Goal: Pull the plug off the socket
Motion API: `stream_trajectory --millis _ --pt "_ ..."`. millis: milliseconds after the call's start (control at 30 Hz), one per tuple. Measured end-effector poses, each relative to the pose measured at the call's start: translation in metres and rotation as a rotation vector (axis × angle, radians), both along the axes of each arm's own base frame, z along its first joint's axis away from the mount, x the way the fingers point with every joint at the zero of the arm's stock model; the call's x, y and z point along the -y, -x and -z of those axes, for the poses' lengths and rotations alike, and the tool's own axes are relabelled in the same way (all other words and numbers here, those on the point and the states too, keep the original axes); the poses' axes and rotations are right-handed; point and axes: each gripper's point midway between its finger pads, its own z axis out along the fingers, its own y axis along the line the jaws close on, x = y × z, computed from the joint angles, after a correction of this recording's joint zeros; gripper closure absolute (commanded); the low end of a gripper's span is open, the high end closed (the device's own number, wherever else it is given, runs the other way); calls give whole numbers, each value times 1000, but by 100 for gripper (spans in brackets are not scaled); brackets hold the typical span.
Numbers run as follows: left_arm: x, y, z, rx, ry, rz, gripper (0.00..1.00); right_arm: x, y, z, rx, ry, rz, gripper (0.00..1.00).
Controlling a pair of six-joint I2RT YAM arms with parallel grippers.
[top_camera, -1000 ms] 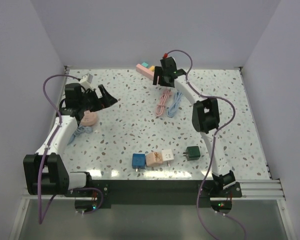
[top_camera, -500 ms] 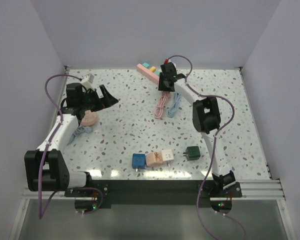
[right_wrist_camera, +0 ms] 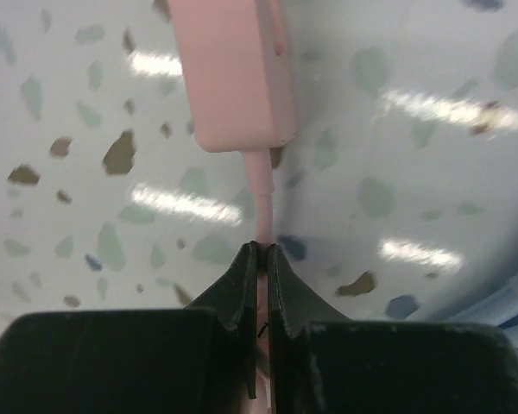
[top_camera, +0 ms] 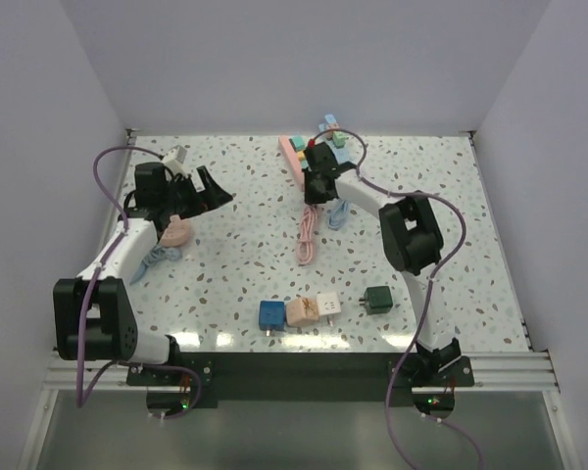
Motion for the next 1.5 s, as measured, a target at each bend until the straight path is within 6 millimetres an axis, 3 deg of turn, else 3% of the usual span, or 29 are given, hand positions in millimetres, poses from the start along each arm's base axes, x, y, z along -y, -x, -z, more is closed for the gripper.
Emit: stream_trajectory --millis 100,233,267,333,400,467,600,700,833,1033,1100,1200,1500 --pt "-3 -5 11 -26 -6 -21 0 -34 42 2 -36 -23 -78 100" --pt "-5 -7 29 -74 -13 -41 0 -79 104 4 -90 -69 -177 89" --pt "-6 -8 32 -82 -16 -46 0 -88 118 5 -104 -80 -197 76" --pt "-7 -8 34 -88 -21 -52 0 -103 139 4 -135 -109 -233 66" --pt "-8 -9 35 -88 -24 -56 0 -110 146 2 -151 -133 -250 50" --pt "-9 -9 35 -88 -28 -61 0 -113 147 -3 -163 -160 -259 39" --pt "-10 -10 34 -84 -35 -71 0 -110 144 -14 -158 -186 -260 4" --pt "-11 -10 31 -75 -37 -76 0 -104 135 -32 -126 -204 -244 1" --pt "-9 -10 32 -77 -53 -80 0 -83 113 -80 -26 -233 -185 1" --pt "7 -20 39 -97 -90 -73 0 -26 81 -169 171 -318 -64 2" --pt "17 -27 44 -110 -97 -72 0 -11 77 -182 202 -329 -38 1" --pt "36 -37 53 -141 -101 -83 0 -9 75 -183 207 -333 -37 1" --pt "108 -85 53 -218 -68 -213 0 -9 98 -140 108 -293 -51 1"
